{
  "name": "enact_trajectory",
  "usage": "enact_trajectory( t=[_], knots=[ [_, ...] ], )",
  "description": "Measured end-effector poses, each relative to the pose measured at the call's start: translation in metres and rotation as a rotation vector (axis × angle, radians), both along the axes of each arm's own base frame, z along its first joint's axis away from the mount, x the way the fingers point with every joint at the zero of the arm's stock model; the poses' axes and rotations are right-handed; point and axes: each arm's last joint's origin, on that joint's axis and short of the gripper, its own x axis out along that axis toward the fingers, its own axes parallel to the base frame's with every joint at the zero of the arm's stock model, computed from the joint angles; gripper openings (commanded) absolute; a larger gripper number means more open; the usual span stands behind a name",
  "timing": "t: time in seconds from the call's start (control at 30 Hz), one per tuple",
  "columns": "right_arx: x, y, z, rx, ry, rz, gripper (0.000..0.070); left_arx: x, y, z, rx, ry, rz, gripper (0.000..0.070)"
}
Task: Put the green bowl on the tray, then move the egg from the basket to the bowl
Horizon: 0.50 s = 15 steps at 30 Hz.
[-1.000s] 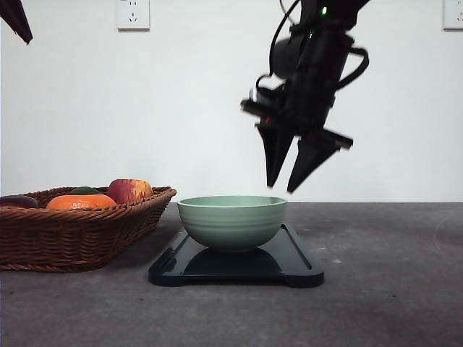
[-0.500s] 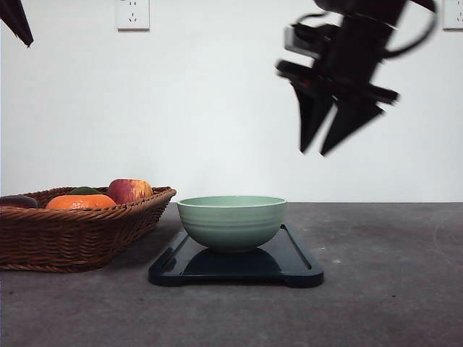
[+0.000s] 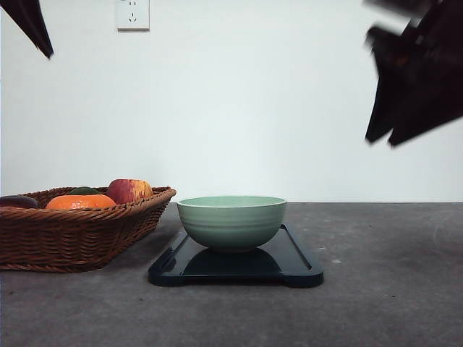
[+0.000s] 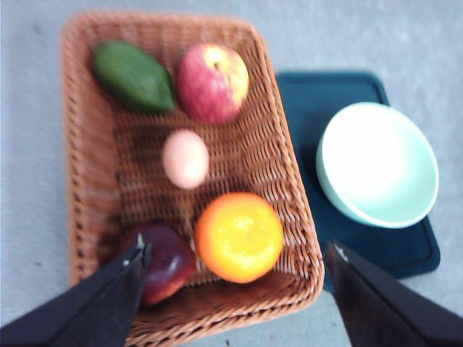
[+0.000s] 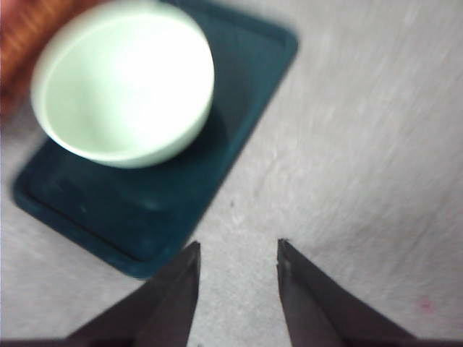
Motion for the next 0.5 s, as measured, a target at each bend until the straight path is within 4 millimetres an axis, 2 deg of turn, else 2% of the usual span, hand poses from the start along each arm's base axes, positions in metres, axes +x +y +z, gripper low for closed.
enact_trajectory(
  t=[0.27, 0.5],
  knots=[
    [-0.025, -0.012, 0.018, 0.026, -0.055, 0.0, 0.0207, 0.035, -0.013, -0.022, 0.047, 0.117, -0.011, 0.0501],
    [-0.032, -0.015, 0.022, 0.034, -0.071, 0.0, 0.0207, 0.078, -0.022, -0.023, 0.097, 0.195, 0.009, 0.0501]
  ],
)
